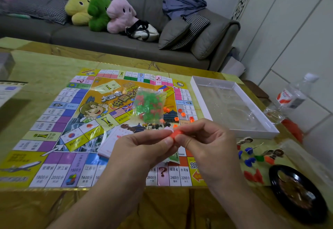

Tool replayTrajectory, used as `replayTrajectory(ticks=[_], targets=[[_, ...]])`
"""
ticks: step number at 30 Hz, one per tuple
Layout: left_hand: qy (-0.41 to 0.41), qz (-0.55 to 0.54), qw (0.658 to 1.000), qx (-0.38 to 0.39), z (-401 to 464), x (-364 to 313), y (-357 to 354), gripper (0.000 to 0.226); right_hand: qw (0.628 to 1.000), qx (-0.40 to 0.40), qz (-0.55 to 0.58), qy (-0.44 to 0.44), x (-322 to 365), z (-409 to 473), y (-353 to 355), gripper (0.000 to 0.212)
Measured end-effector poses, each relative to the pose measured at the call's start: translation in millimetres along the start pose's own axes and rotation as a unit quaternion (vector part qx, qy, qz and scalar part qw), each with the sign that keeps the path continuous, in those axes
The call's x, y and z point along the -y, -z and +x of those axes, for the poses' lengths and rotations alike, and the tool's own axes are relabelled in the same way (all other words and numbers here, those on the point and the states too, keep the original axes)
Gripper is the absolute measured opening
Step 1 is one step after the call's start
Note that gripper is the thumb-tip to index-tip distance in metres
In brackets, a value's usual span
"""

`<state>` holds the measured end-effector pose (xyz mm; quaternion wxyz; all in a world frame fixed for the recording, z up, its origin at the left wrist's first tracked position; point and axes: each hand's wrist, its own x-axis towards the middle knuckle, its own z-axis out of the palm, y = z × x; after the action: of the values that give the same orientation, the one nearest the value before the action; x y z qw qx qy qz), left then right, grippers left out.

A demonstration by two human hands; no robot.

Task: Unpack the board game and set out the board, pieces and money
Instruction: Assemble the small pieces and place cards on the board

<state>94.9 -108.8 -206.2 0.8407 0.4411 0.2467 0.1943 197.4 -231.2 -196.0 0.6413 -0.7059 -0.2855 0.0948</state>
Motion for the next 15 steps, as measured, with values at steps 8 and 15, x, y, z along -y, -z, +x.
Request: replayTrajectory(ticks=[8, 15], targets=[[0.128, -0.080, 0.987, 0.046, 10, -4, -12, 0.025, 0.989, 0.008, -0.141, 0.051, -1, -11, -6, 0.020], [0.100, -0.033, 0.994, 0.011, 20, -6, 0, 0.017, 0.976, 0.097, -0.191, 0.035, 6, 15, 13, 0.017]])
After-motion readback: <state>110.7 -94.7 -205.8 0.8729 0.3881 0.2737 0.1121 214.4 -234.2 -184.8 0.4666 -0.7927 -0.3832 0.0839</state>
